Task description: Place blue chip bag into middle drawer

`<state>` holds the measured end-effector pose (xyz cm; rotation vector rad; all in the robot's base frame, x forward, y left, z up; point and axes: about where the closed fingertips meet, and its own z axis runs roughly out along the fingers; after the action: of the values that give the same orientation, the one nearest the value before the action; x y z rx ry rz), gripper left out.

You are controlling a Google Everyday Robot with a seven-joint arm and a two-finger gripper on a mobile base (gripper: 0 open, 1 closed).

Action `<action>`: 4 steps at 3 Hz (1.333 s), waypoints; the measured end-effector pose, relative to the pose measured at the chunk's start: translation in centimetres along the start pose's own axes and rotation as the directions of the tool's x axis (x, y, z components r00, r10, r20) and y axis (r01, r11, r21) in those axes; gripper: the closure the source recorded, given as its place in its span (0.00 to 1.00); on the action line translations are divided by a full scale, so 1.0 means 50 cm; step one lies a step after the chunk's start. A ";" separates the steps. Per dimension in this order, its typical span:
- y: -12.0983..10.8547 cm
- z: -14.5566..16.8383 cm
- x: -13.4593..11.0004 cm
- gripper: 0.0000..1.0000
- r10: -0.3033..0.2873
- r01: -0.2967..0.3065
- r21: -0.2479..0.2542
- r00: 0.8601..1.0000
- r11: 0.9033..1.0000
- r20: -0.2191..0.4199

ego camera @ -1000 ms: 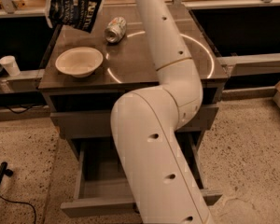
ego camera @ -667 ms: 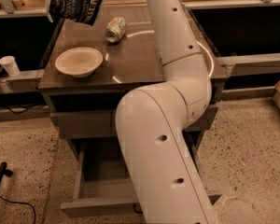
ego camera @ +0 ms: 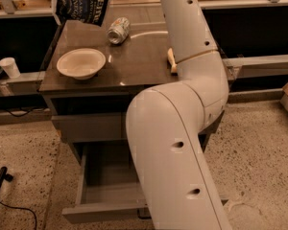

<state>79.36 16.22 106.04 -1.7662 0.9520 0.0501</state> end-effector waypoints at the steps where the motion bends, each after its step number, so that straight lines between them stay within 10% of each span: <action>1: 0.010 -0.002 -0.018 1.00 -0.089 0.090 -0.026 0.996 0.996 0.016; 2: 0.049 -0.033 -0.037 1.00 -0.260 0.257 -0.136 0.966 0.957 -0.003; 3: 0.088 -0.062 -0.049 1.00 -0.400 0.387 -0.237 0.917 0.891 -0.005; 4: 0.111 -0.099 -0.071 1.00 -0.481 0.468 -0.252 0.876 0.847 0.008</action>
Offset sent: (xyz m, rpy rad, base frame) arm -0.1010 -0.0329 -0.0272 -0.4661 -0.2730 0.3051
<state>71.53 13.65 105.42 -2.2045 0.5344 -0.2091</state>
